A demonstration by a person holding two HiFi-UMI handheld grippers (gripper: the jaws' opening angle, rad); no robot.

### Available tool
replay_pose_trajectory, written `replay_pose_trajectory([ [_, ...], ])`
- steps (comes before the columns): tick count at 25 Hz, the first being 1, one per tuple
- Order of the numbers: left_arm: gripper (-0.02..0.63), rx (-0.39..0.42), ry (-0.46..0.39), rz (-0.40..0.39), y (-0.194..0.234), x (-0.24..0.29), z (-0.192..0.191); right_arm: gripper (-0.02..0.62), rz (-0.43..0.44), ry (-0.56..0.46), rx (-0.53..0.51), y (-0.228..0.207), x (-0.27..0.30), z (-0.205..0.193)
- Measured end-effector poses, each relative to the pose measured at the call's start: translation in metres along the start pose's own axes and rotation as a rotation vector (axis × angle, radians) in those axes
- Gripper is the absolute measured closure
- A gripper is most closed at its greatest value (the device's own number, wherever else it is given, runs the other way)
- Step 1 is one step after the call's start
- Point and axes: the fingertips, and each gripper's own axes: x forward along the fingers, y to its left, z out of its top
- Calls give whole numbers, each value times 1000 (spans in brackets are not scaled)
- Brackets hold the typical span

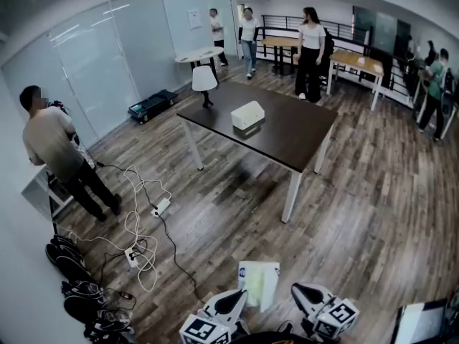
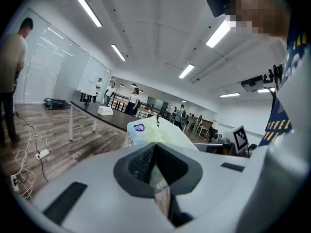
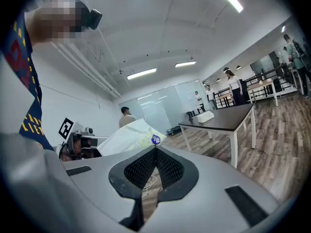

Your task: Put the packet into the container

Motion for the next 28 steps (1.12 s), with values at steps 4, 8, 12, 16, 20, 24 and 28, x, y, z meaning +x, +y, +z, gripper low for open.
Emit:
replay_pose_trajectory([
  [4, 604, 7, -10, -10, 17, -15, 6, 586, -14, -6, 36, 14, 16, 0],
  [8, 604, 2, -19, -24, 46, -32, 7, 586, -47, 16, 46, 31, 38, -8],
  [12, 604, 4, -28, -34, 76, -42, 9, 586, -41, 12, 51, 51, 64, -14],
  [16, 604, 2, -17, -33, 97, -47, 8, 586, -45, 51, 56, 59, 77, -22],
  [20, 604, -9, -38, -27, 115, -42, 16, 586, -50, 65, 66, 53, 93, -22],
  [24, 604, -2, -41, -9, 136, -27, 28, 586, -17, 77, 79, 41, 121, -21],
  [28, 604, 25, -31, 30, 159, -5, 42, 586, 38, 78, 86, 23, 158, -10],
])
